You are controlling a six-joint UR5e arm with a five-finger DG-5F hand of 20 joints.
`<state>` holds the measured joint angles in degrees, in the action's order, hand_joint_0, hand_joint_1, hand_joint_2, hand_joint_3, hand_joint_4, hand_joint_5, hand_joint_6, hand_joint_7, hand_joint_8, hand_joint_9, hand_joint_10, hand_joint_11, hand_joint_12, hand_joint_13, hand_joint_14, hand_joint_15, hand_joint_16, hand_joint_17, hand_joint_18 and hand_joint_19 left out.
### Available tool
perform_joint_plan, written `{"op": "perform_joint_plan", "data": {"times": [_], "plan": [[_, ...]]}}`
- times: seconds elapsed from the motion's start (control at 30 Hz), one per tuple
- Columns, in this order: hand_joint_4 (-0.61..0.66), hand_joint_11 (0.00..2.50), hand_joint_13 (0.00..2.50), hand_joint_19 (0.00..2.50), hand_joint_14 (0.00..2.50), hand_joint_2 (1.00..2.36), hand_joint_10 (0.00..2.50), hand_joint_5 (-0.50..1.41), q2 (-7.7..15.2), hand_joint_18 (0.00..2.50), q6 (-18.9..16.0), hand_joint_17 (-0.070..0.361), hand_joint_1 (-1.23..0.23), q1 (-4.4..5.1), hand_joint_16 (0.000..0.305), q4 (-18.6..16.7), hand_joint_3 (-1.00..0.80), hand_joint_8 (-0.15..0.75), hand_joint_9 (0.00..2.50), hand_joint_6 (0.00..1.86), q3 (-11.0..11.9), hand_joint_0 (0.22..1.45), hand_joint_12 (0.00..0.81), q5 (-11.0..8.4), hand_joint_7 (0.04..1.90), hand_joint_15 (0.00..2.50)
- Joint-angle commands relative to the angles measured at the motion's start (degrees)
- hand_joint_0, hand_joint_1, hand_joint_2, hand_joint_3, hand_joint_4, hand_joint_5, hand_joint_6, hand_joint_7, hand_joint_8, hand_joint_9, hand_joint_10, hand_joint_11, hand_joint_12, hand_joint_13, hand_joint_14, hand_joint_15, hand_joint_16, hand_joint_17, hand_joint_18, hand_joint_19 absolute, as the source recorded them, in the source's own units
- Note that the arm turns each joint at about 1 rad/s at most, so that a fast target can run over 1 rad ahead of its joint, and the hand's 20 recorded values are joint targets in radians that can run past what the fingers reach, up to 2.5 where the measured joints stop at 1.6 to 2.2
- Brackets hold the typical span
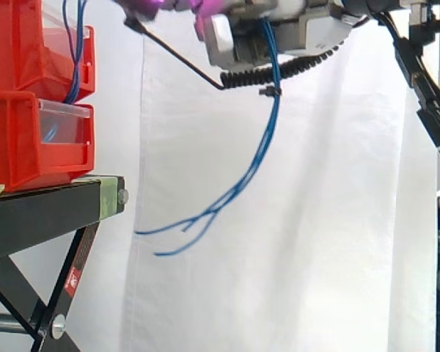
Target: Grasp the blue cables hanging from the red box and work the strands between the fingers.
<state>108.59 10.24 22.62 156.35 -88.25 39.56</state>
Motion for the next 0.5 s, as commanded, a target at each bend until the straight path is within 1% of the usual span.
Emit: {"op": "perform_joint_plan", "data": {"times": [0.0,0.03,0.1,0.13,0.17,0.23,0.27,0.3,0.33,0.4,0.47], "plan": [[0.28,2.5,1.85,0.71,2.5,1.02,2.5,0.05,0.0,2.3,-3.2,0.146,-0.57,0.76,0.195,-2.4,0.14,0.508,1.75,1.41,0.1,0.84,0.556,-0.36,1.36,1.78],[0.28,2.5,1.85,0.71,2.5,1.02,2.5,0.05,0.0,2.3,-3.7,0.146,-0.57,1.02,0.195,-2.4,0.14,0.508,1.75,1.41,0.0,0.84,0.556,-0.45,1.36,1.78],[0.28,2.5,1.85,0.71,2.5,1.02,2.5,0.05,0.0,2.3,-4.1,0.146,-0.57,1.02,0.195,-2.4,0.14,0.508,1.75,1.41,0.0,0.84,0.556,-0.63,1.35,1.78],[0.28,2.5,1.85,0.71,2.5,1.02,2.5,0.05,0.2,2.3,-5.0,0.146,-0.57,1.2,0.195,-2.4,0.14,0.508,1.75,1.41,-0.1,0.84,0.556,-0.63,1.36,1.78],[0.28,2.5,1.85,0.71,2.5,1.02,2.5,0.05,0.4,2.3,-7.3,0.146,-0.57,1.2,0.195,-2.6,0.14,0.508,1.75,1.41,-1.0,0.84,0.556,-0.36,1.35,1.78],[0.28,2.5,1.85,0.71,2.5,1.02,2.5,0.05,0.5,2.3,-8.9,0.146,-0.57,1.28,0.195,-3.4,0.13,0.508,1.75,1.41,-1.8,0.84,0.556,-0.36,1.36,1.78],[0.28,2.5,1.85,0.71,2.5,1.02,2.5,0.05,0.4,2.3,-10.2,0.146,-0.57,1.37,0.195,-5.3,0.14,0.508,1.75,1.41,-3.0,0.84,0.556,-0.45,1.36,1.78],[0.28,2.5,1.85,0.71,2.5,1.02,2.5,0.05,0.5,2.3,-10.6,0.146,-0.57,1.46,0.195,-6.6,0.14,0.508,1.75,1.41,-3.6,0.84,0.556,-0.8,1.36,1.78],[0.28,2.5,1.85,0.71,2.5,1.02,2.5,0.05,0.4,2.3,-10.6,0.146,-0.57,1.55,0.195,-8.4,0.13,0.508,1.75,1.41,-4.6,0.84,0.556,-1.24,1.36,1.78],[0.28,2.5,1.85,0.71,2.5,1.02,2.5,0.05,0.5,2.3,-10.5,0.146,-0.57,1.64,0.195,-10.7,0.14,0.508,1.75,1.41,-6.1,0.84,0.556,-1.77,1.35,1.78],[0.28,2.5,1.85,0.71,2.5,1.02,2.5,0.05,0.4,2.3,-10.2,0.146,-0.57,1.72,0.195,-11.9,0.13,0.508,1.75,1.41,-6.4,0.84,0.556,-2.21,1.35,1.78]]}}
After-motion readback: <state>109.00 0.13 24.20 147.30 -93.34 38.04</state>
